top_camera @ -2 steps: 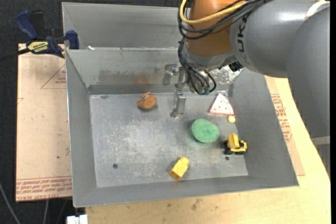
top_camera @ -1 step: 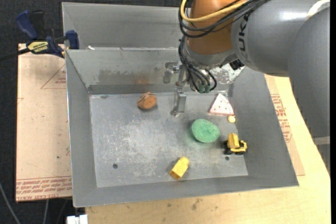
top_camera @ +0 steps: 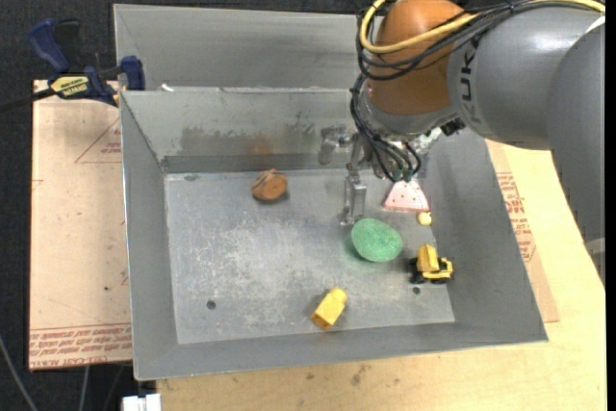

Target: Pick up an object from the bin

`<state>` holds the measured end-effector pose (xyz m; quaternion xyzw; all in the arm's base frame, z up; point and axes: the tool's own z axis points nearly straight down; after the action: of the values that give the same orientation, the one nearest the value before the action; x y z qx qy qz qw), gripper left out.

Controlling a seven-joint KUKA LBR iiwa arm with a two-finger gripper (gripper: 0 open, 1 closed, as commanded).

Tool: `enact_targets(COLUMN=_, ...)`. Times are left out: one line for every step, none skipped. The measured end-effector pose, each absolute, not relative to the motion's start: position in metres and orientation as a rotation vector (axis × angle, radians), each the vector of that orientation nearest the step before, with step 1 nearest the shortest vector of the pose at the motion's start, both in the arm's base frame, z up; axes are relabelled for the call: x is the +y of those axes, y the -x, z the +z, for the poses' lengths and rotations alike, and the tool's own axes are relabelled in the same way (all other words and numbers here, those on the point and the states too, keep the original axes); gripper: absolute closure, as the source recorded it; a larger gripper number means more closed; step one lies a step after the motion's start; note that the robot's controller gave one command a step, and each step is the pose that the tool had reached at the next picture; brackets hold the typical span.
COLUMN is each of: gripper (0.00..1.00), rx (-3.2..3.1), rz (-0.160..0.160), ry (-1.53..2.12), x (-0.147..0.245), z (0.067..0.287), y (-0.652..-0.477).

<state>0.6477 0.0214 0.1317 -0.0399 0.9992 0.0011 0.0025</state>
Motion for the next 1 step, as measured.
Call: enact_targets(gripper=0.0, rx=3.139, rz=0.0, ry=0.076, x=-0.0058, z=0.1072, y=-0.6164)
